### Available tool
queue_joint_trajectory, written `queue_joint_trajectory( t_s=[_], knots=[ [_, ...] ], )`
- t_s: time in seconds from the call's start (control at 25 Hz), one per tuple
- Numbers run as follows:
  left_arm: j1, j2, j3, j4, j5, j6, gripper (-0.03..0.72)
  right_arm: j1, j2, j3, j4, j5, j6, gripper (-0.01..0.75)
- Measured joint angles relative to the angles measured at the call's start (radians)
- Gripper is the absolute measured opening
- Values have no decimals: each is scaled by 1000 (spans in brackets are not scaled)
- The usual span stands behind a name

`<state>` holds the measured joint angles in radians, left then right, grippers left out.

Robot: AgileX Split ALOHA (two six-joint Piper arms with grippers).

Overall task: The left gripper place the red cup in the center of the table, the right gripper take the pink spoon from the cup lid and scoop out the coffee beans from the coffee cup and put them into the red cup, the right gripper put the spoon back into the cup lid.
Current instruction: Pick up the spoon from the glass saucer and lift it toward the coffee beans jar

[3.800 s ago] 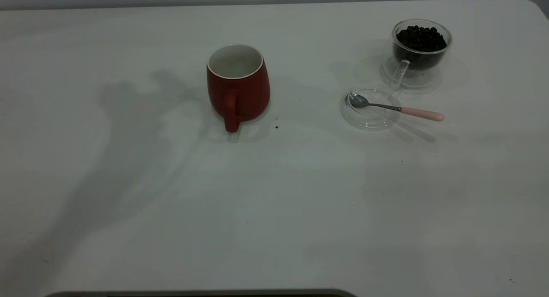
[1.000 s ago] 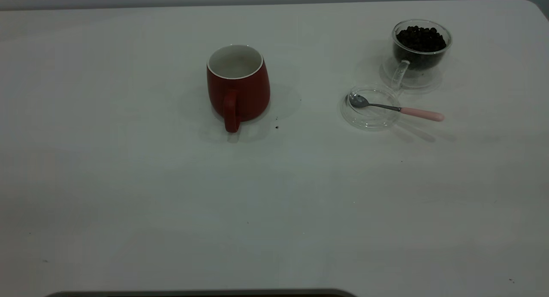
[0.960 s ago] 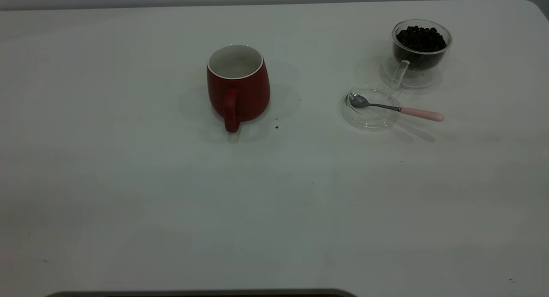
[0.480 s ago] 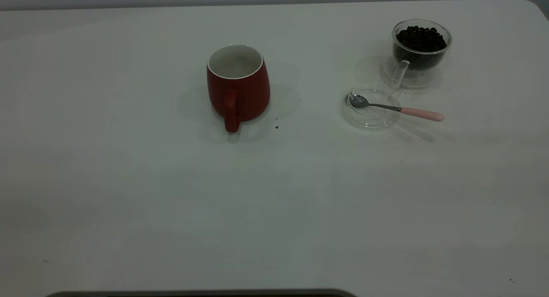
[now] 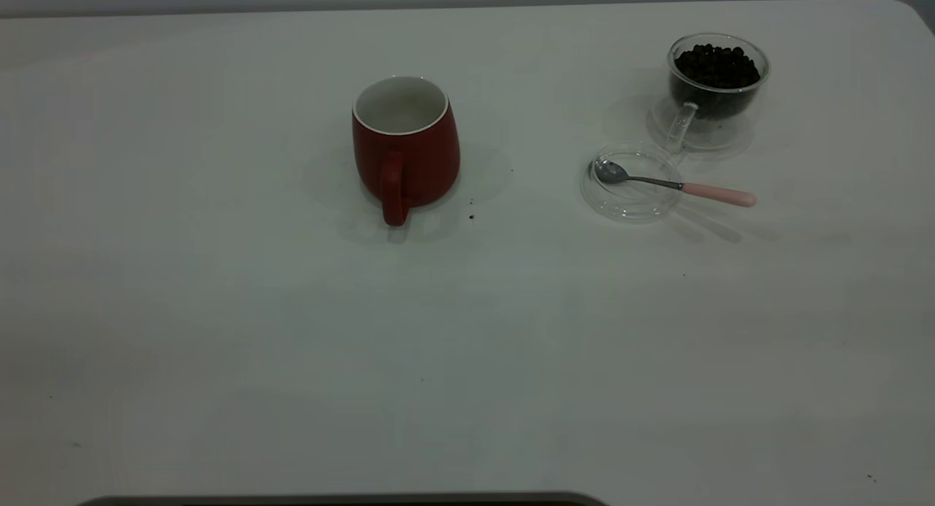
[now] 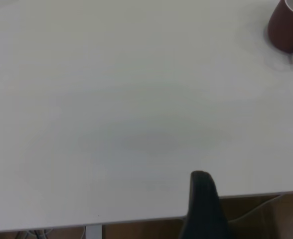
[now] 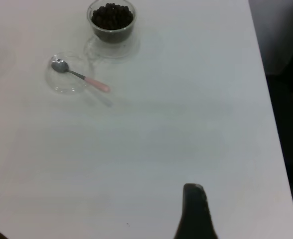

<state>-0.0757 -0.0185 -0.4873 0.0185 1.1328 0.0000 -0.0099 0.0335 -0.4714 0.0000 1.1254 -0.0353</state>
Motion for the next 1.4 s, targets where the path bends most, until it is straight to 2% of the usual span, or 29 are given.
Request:
queue_joint_trajectory(
  t_s=[0.2, 0.32, 0.52, 0.8, 1.08, 1.2, 1.4],
  knots=[
    [0, 0, 0, 0, 0, 0, 569, 0, 6, -6, 8, 0, 7, 593],
    [0, 0, 0, 0, 0, 0, 569, 0, 80, -53, 22, -25, 7, 624],
    [0, 0, 0, 0, 0, 0, 569, 0, 372, -208, 108, -126, 2, 698],
    [0, 0, 0, -1, 0, 0, 569, 0, 872, -449, 337, -194, -106, 703],
    [0, 0, 0, -2, 0, 0, 569, -1, 1272, -602, 502, -219, -184, 701],
    [0, 0, 0, -2, 0, 0, 569, -49, 1397, -620, 601, -221, -225, 701],
    [0, 0, 0, -2, 0, 0, 569, -225, 1538, -622, 743, -138, -361, 701]
  ],
)
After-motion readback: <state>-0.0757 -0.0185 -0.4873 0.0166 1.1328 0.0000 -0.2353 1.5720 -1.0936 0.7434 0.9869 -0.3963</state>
